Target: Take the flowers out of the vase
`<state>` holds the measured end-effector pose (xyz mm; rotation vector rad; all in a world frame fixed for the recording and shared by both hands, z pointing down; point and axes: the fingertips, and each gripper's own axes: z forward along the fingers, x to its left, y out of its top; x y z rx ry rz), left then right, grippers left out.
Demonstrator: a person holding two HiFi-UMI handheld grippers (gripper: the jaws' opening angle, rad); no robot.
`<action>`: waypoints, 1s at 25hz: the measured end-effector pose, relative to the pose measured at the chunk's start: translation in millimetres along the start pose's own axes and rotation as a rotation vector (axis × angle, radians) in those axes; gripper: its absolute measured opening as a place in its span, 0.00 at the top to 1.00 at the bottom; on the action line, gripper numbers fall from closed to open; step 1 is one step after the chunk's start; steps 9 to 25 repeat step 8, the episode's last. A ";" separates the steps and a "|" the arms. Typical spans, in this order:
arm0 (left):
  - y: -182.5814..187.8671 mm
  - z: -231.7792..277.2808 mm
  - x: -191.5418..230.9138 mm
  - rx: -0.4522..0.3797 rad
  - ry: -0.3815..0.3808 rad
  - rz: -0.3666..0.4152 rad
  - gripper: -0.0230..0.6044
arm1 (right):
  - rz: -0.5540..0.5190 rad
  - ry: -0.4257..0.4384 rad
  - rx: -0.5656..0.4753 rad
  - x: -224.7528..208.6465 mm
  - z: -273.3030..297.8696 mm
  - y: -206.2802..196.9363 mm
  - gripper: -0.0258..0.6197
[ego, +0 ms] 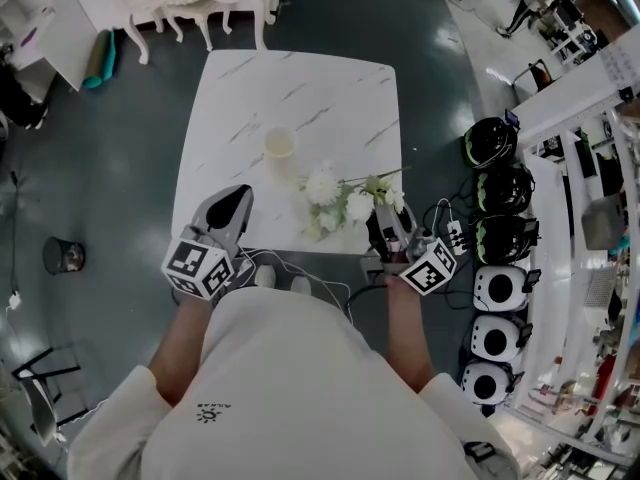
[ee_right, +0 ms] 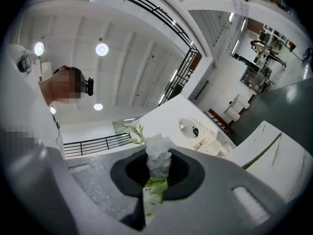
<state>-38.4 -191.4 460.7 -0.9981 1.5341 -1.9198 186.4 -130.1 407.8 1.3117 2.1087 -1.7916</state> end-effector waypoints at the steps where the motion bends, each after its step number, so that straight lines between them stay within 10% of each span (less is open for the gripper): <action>1: 0.1 -0.6 0.0 0.001 0.000 0.001 0.98 | 0.000 -0.001 -0.001 0.3 0.0 0.3 0.92; 25: 1.5 -1.4 0.7 -0.001 -0.003 0.004 0.98 | -0.004 -0.004 -0.003 1.0 0.0 1.5 0.92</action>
